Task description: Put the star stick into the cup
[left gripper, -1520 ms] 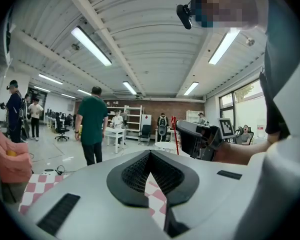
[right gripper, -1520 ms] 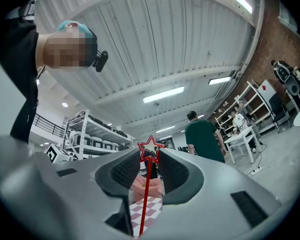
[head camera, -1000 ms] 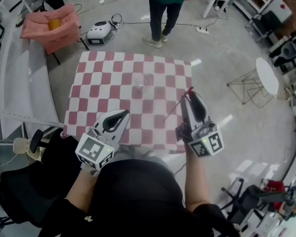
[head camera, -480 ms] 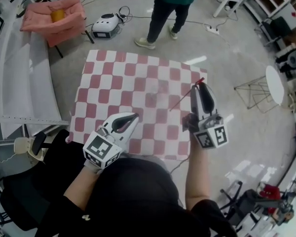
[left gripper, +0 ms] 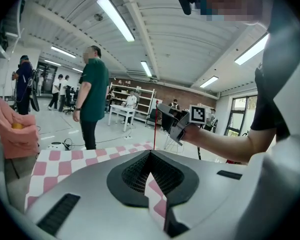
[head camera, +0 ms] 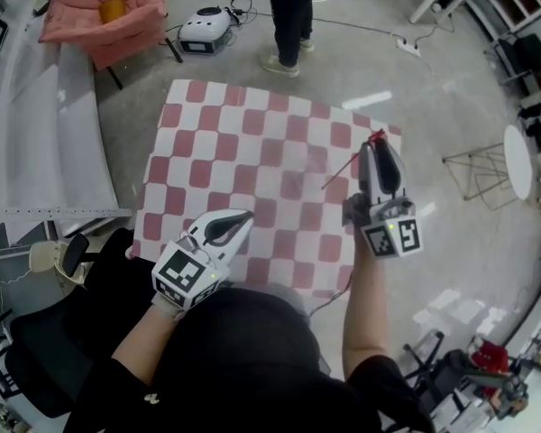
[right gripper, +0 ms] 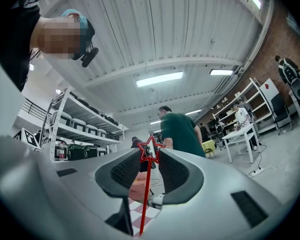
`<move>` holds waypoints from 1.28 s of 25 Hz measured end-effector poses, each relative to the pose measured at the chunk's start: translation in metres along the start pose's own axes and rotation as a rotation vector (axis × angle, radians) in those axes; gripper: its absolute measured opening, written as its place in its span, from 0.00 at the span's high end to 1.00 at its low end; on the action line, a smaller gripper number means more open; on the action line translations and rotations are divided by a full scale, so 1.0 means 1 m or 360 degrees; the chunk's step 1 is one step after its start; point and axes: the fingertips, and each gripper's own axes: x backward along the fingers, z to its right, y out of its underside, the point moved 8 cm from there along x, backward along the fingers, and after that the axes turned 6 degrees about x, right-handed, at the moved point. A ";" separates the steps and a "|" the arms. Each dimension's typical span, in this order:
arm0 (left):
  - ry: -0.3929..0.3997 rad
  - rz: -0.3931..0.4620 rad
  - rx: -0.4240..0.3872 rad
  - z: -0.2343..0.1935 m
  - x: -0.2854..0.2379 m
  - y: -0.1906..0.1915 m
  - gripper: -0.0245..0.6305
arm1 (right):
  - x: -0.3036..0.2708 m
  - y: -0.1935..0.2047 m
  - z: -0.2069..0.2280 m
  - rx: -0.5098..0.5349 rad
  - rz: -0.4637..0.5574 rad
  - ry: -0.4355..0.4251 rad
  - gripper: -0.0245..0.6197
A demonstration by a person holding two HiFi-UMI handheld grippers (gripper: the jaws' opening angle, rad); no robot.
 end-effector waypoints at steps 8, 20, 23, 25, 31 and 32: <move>-0.0040 -0.0040 0.0074 -0.017 -0.001 0.011 0.90 | -0.008 0.047 0.009 0.0057 -0.0104 -0.0011 0.77; -0.0050 -0.0060 0.0098 -0.020 -0.003 0.019 0.90 | 0.004 0.105 0.008 0.0221 -0.0388 -0.0039 0.77; -0.0057 -0.0055 0.0096 -0.020 0.000 0.019 0.90 | 0.004 0.114 0.007 0.0232 -0.0455 -0.0039 0.77; -0.0065 -0.0051 0.0100 -0.021 0.001 0.020 0.90 | 0.003 0.120 0.006 0.0233 -0.0504 -0.0038 0.77; -0.0077 -0.0030 0.0112 -0.023 0.006 0.021 0.90 | -0.004 0.131 0.004 0.0234 -0.0600 -0.0036 0.77; -0.0079 -0.0029 0.0112 -0.024 0.006 0.021 0.90 | -0.005 0.132 0.004 0.0232 -0.0604 -0.0033 0.77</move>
